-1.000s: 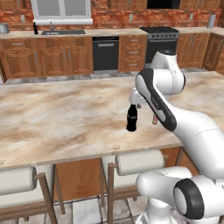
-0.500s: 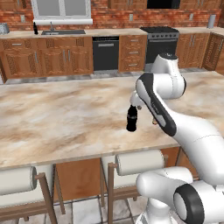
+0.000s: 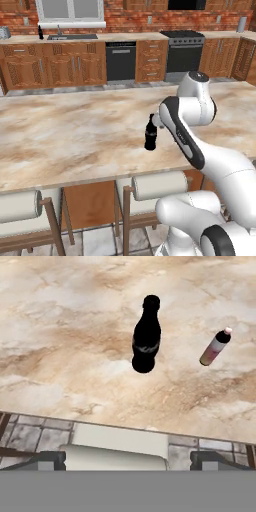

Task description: Place the large bottle from the dining counter next to the other large bottle outside the sink, and place the small bottle from the dining counter next to the other small bottle inside the sink.

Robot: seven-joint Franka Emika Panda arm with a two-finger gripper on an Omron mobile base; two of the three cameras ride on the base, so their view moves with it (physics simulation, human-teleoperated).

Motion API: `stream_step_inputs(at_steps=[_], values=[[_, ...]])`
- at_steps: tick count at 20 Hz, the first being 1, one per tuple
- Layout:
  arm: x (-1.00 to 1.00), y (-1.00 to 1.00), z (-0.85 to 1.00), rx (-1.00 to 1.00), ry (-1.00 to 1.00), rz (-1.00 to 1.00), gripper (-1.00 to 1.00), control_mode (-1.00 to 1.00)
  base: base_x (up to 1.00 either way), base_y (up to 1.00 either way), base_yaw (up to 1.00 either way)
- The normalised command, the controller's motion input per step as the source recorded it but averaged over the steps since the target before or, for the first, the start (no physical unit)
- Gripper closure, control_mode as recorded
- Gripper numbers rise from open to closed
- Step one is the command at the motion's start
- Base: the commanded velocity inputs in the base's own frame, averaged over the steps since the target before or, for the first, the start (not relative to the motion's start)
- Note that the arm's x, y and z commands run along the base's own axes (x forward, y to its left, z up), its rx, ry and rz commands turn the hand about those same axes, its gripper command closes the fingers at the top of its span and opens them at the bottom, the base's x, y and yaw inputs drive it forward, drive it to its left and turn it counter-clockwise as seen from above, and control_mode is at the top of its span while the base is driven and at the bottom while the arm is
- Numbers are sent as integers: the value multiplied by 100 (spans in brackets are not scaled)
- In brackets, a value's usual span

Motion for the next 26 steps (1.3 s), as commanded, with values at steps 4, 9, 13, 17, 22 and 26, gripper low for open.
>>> stream_step_inputs(at_steps=[4,9,13,17,22,26], values=[[0,-1,-21,0,-1,-2,-100,-100,0,0,0],[5,0,-13,0,-3,-2,-100,-100,0,0,0],[14,-2,-7,0,-4,-2,-100,-100,0,0,0],[22,-5,-7,0,-2,-2,-100,-100,0,0,0],[20,-2,-4,0,-3,-2,-100,-100,0,0,0],[29,0,-1,0,0,-2,-100,-100,0,0,0]])
